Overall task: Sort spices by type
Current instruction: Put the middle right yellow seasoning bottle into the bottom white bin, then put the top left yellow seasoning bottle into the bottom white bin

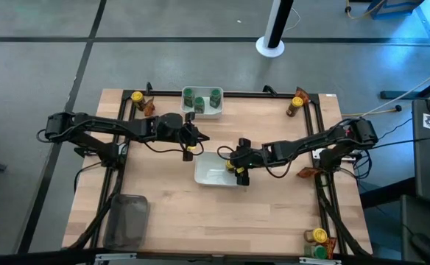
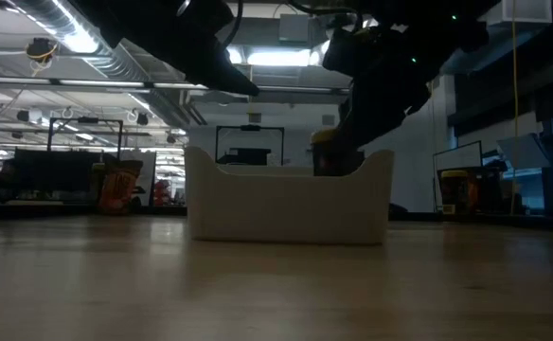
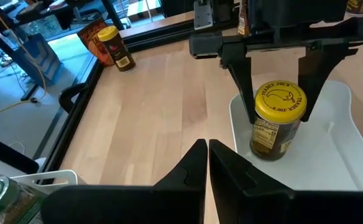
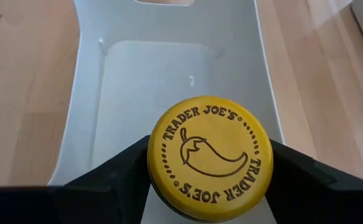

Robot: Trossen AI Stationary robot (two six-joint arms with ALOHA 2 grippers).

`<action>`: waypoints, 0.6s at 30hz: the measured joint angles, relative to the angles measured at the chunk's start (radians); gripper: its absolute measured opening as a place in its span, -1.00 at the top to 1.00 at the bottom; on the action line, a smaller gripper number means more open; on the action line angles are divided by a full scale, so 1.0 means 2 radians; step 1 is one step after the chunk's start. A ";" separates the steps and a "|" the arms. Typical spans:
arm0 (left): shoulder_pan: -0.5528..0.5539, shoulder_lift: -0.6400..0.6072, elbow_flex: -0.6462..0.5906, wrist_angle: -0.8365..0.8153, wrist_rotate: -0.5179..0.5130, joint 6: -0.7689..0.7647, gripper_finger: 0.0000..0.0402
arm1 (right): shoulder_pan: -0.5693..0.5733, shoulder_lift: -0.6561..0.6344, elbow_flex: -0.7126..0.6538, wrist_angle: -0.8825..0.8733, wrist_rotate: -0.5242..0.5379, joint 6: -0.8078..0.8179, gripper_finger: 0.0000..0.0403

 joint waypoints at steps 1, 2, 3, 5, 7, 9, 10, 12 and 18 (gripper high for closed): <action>0.000 0.000 0.000 0.000 0.000 0.000 0.96 | 0.000 0.000 0.000 0.000 0.002 0.000 -0.32; 0.000 0.000 0.000 0.000 0.000 -0.001 0.96 | 0.000 0.000 0.000 -0.001 0.003 0.000 -0.34; 0.000 0.000 0.000 0.000 0.000 -0.001 0.96 | 0.000 0.000 0.000 -0.002 0.003 0.000 -0.36; 0.000 0.000 0.000 0.000 0.000 -0.001 0.96 | 0.000 0.000 0.000 -0.001 0.003 0.000 -0.42; 0.000 0.000 0.000 0.000 0.000 -0.001 0.96 | 0.000 0.000 0.000 -0.001 0.003 0.000 -0.48; 0.000 0.000 0.000 0.000 0.000 -0.001 0.96 | 0.000 0.000 0.000 -0.001 0.003 0.000 -0.55; 0.000 0.000 0.000 0.000 0.000 -0.001 0.96 | 0.000 0.000 0.000 -0.001 0.003 0.000 -0.59; 0.000 0.000 0.000 0.000 0.000 -0.001 0.96 | 0.000 0.000 0.003 -0.002 0.003 0.000 -0.67; 0.000 0.000 0.000 0.000 0.000 -0.001 0.96 | 0.000 0.000 0.035 -0.024 0.005 -0.017 -0.89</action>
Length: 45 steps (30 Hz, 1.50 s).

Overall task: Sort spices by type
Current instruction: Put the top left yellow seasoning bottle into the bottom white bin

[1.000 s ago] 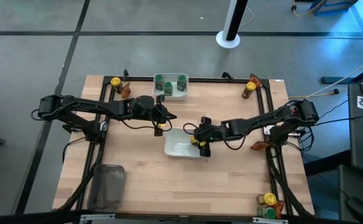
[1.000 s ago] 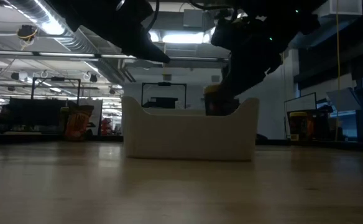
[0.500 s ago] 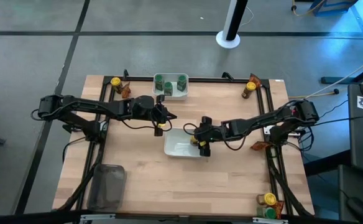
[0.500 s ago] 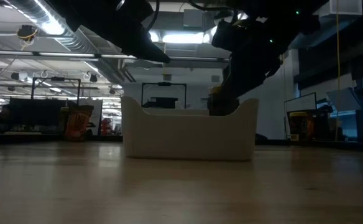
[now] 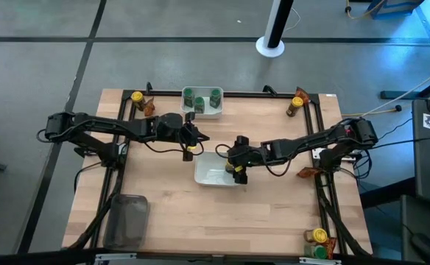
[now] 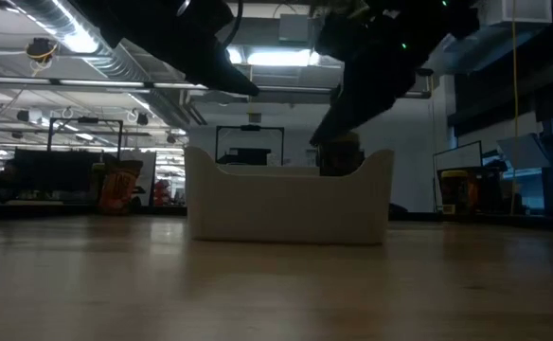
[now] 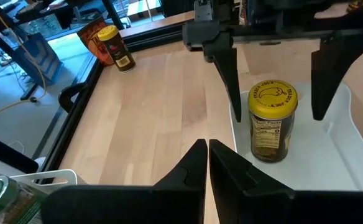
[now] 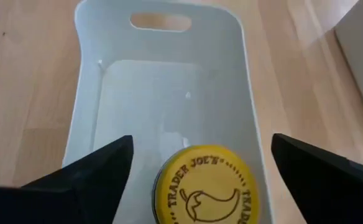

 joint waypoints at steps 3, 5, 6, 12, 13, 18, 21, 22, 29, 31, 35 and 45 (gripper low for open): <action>0.000 0.000 0.000 0.000 0.000 -0.002 0.96 | 0.000 -0.005 0.021 -0.030 0.002 -0.012 -0.97; 0.000 0.000 0.000 -0.001 0.000 -0.002 0.96 | 0.000 -0.017 0.031 -0.041 0.002 -0.014 -0.98; 0.000 0.000 0.000 -0.003 0.000 -0.002 0.96 | 0.000 -0.025 0.032 -0.044 0.002 -0.014 -0.97; 0.000 0.000 0.000 -0.004 0.000 -0.004 0.96 | -0.001 -0.102 0.024 -0.057 0.012 -0.022 -0.94; 0.000 0.000 0.000 -0.003 0.000 -0.004 0.96 | -0.004 -0.118 0.018 -0.055 0.014 -0.024 -0.94; 0.000 0.000 0.000 0.000 0.000 -0.004 0.97 | -0.026 -0.182 -0.028 -0.050 0.010 -0.036 -0.94; 0.001 0.000 0.000 0.002 0.000 -0.003 0.99 | -0.048 -0.211 -0.070 -0.027 0.006 -0.050 -0.94; 0.001 0.000 0.000 0.003 0.000 0.000 0.99 | -0.056 -0.220 -0.085 -0.014 0.006 -0.060 -0.94; 0.000 0.000 0.000 0.028 0.000 0.010 0.96 | -0.139 -0.254 -0.157 0.112 -0.028 -0.141 -0.94; 0.000 0.000 0.000 0.040 0.000 0.016 0.96 | -0.164 -0.254 -0.162 0.139 -0.046 -0.159 -0.94; 0.003 0.000 0.000 0.051 -0.010 0.008 0.90 | -0.205 -0.251 -0.162 0.182 -0.080 -0.195 -0.94; 0.035 0.000 0.000 0.031 -0.167 -0.011 0.17 | -0.282 -0.249 -0.162 0.245 -0.153 -0.222 -0.94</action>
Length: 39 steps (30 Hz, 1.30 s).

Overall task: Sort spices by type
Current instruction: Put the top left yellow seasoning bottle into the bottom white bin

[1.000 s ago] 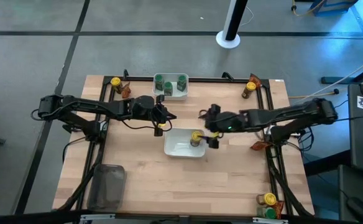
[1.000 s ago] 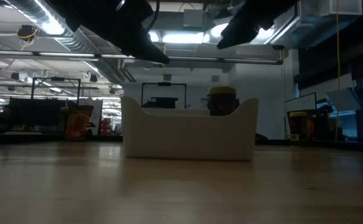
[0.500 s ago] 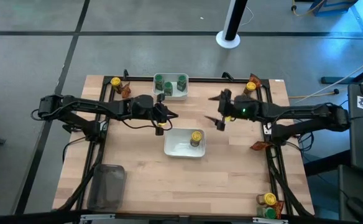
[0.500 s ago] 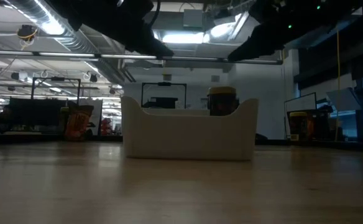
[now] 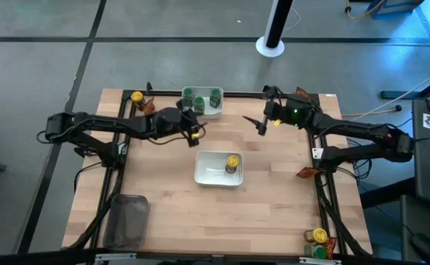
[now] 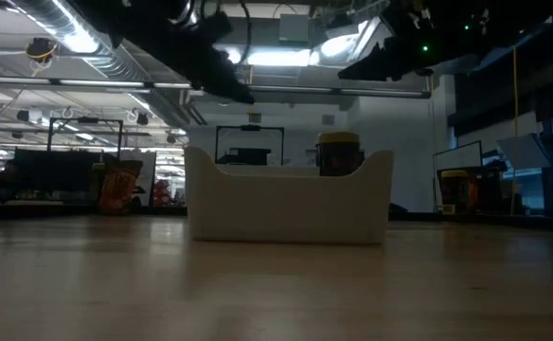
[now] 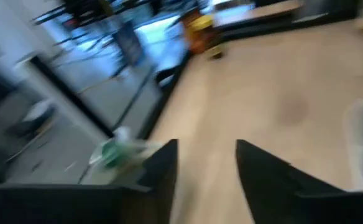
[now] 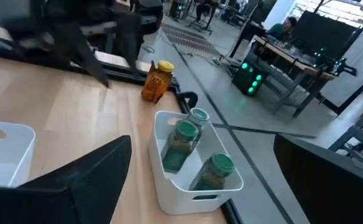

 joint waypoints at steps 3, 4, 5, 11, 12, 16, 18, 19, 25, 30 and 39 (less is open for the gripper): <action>0.023 0.000 0.011 -0.039 -0.069 -0.021 -0.09 | -0.012 0.000 0.000 0.006 -0.008 0.000 -0.94; 0.033 0.000 0.020 -0.061 -0.085 -0.030 -0.16 | -0.014 0.000 0.000 0.007 -0.008 0.001 -0.94; 0.043 0.000 0.033 -0.089 -0.095 -0.043 -0.23 | -0.014 0.000 0.000 0.008 -0.008 0.002 -0.94; 0.128 0.000 0.126 -0.233 -0.101 -0.093 -0.43 | -0.013 0.000 0.000 0.026 -0.008 0.002 -0.94; 0.146 0.000 0.140 -0.254 -0.101 -0.097 -0.43 | -0.013 0.000 0.000 0.031 -0.008 0.002 -0.94; 0.227 0.000 0.180 -0.321 -0.102 -0.136 -0.42 | -0.013 -0.003 0.000 0.029 0.002 0.002 -0.94; 0.262 0.000 0.188 -0.351 -0.103 -0.160 -0.41 | -0.013 -0.003 0.000 0.029 0.010 0.002 -0.94; 0.276 0.000 0.190 -0.365 -0.103 -0.172 -0.41 | -0.013 -0.003 0.000 0.027 0.011 0.002 -0.94; 0.327 0.000 0.192 -0.406 -0.103 -0.175 -0.41 | -0.013 -0.003 0.000 0.012 0.015 0.002 -0.94; 0.336 0.000 0.192 -0.415 -0.103 -0.202 -0.41 | -0.013 -0.003 0.000 0.009 0.016 0.002 -0.94; 0.370 0.022 0.251 -0.485 -0.073 -0.245 -0.41 | -0.013 -0.003 0.000 0.009 0.017 0.002 -0.94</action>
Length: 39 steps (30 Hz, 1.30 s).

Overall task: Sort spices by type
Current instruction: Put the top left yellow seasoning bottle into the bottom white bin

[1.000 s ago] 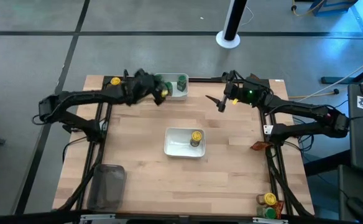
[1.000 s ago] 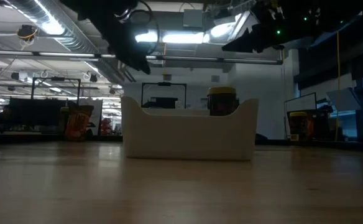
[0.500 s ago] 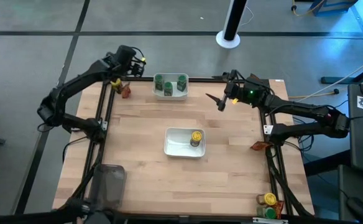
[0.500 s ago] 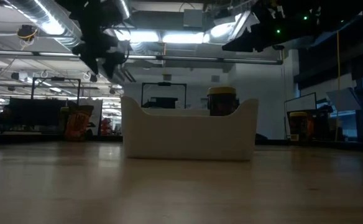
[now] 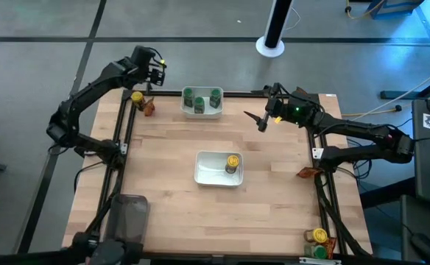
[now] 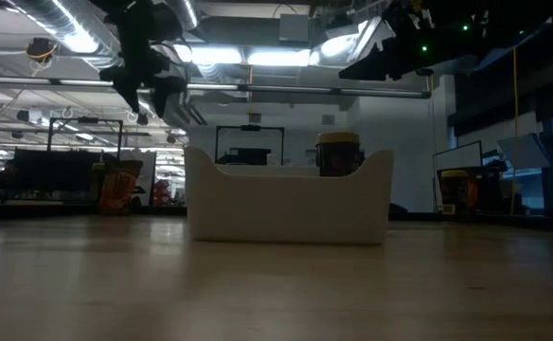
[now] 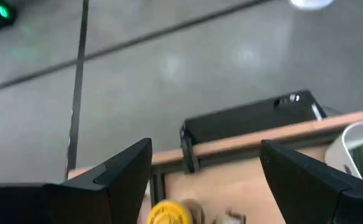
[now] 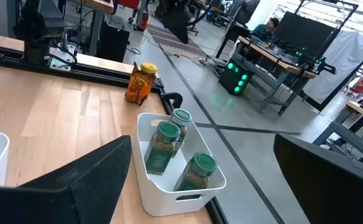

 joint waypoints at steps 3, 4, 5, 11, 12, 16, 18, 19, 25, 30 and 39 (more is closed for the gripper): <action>0.010 0.030 0.050 -0.064 0.003 -0.009 -0.41 | 0.000 0.000 0.000 0.000 0.000 0.000 -0.94; 0.016 0.042 0.066 -0.088 0.004 -0.016 -0.41 | 0.000 0.000 0.000 0.000 0.000 0.000 -0.94; 0.022 0.054 0.079 -0.111 0.004 -0.020 -0.41 | 0.000 0.000 0.000 0.000 -0.001 0.000 -0.94; 0.047 0.109 0.105 -0.190 0.002 -0.038 -0.41 | 0.000 0.000 0.000 -0.012 -0.001 0.001 -0.94; 0.048 0.116 0.105 -0.193 0.002 -0.040 -0.41 | 0.000 0.000 0.000 -0.012 -0.001 0.001 -0.94; 0.047 0.145 0.105 -0.211 0.003 -0.046 -0.41 | 0.000 0.000 0.000 -0.015 -0.001 0.001 -0.94; 0.047 0.160 0.105 -0.220 0.003 -0.045 -0.41 | 0.000 0.000 0.000 -0.017 -0.002 0.001 -0.94; 0.047 0.166 0.105 -0.226 0.003 -0.045 -0.41 | 0.000 0.000 0.000 -0.018 -0.002 0.001 -0.94; 0.047 0.201 0.104 -0.248 0.003 -0.047 -0.41 | 0.000 0.000 0.000 -0.020 -0.002 0.001 -0.94; 0.047 0.215 0.095 -0.246 0.000 -0.059 -0.41 | 0.000 0.000 0.000 -0.020 -0.002 0.001 -0.94; 0.047 0.239 0.074 -0.244 -0.001 -0.072 -0.41 | 0.000 0.000 0.000 -0.020 -0.002 0.001 -0.94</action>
